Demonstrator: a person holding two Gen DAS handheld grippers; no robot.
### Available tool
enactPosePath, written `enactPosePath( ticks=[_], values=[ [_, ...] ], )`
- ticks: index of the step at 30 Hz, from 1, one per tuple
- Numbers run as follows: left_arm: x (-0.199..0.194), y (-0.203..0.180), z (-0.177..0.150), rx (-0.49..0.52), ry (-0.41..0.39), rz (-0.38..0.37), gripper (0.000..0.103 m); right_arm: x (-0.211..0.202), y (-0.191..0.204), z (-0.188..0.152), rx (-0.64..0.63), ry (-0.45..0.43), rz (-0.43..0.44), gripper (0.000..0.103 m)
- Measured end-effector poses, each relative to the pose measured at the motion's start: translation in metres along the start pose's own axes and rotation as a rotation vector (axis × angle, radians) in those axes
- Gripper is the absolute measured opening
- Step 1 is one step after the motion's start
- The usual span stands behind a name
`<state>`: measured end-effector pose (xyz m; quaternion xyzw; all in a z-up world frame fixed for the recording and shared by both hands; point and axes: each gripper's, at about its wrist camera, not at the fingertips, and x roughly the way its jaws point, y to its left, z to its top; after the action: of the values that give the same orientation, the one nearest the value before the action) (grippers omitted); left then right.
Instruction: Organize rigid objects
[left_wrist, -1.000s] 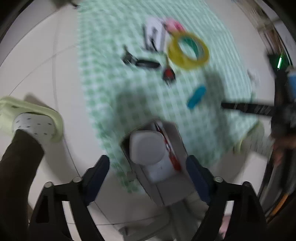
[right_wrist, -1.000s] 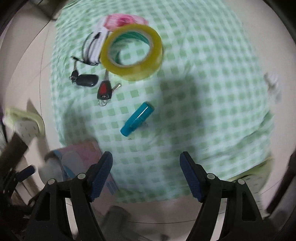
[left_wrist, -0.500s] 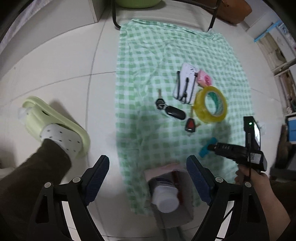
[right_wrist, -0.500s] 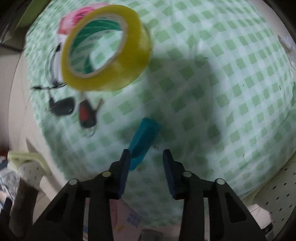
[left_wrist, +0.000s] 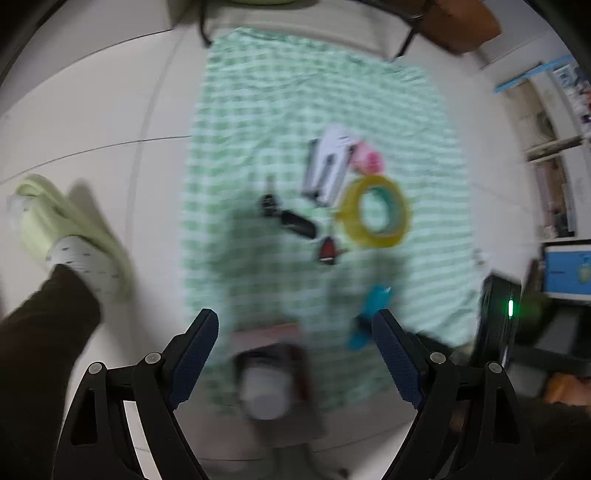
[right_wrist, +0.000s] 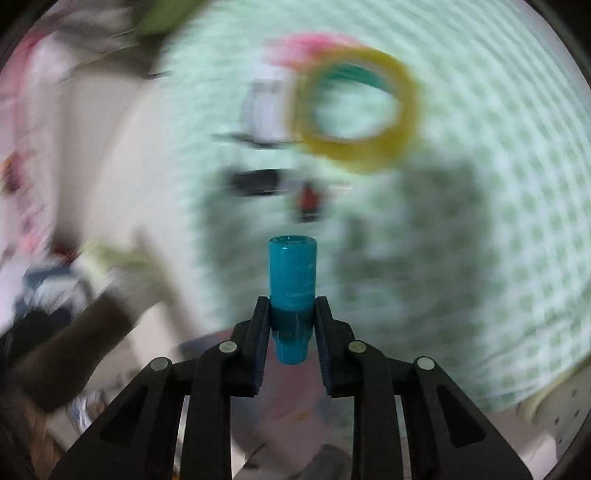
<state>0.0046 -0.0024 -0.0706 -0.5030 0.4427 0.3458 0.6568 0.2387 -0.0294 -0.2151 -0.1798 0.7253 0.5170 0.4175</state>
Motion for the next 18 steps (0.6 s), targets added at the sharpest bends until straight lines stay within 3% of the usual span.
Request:
enactPosePath(
  ticks=[6,7,9,10,13,14,15,16,17,18],
  values=[
    [-0.006,-0.004,-0.016,0.053,0.019,-0.055,0.084,-0.047,0.059,-0.043,-0.214,-0.040,0.108,0.026],
    [-0.007,-0.003,-0.017,0.056,0.037,-0.087,0.076,-0.053,0.062,-0.048,-0.231,-0.037,0.115,0.026],
    [-0.007,0.001,-0.024,0.085,0.059,-0.107,0.026,-0.062,0.066,-0.056,-0.240,-0.039,0.135,0.026],
    [-0.007,0.001,-0.018,0.105,0.062,-0.070,0.020,-0.071,0.056,-0.057,-0.242,-0.030,0.147,0.026],
    [-0.008,0.009,-0.024,0.146,0.072,0.011,0.020,-0.068,0.046,-0.059,-0.239,0.095,0.150,0.027],
    [-0.006,0.011,-0.031,0.142,0.084,0.020,0.020,-0.063,0.040,-0.058,-0.229,0.147,0.127,0.031],
    [-0.005,0.017,-0.037,0.138,0.103,0.014,0.020,-0.064,0.033,-0.062,-0.223,0.175,0.085,0.046],
    [-0.003,0.020,-0.043,0.133,0.121,0.007,0.020,-0.060,0.026,-0.064,-0.216,0.187,0.007,0.058],
    [-0.002,0.020,-0.049,0.140,0.140,0.005,0.020,-0.057,0.019,-0.064,-0.208,0.183,-0.081,0.082],
    [-0.001,0.017,-0.054,0.154,0.157,0.008,0.020,-0.052,0.010,-0.062,-0.203,0.176,-0.179,0.089]
  ],
)
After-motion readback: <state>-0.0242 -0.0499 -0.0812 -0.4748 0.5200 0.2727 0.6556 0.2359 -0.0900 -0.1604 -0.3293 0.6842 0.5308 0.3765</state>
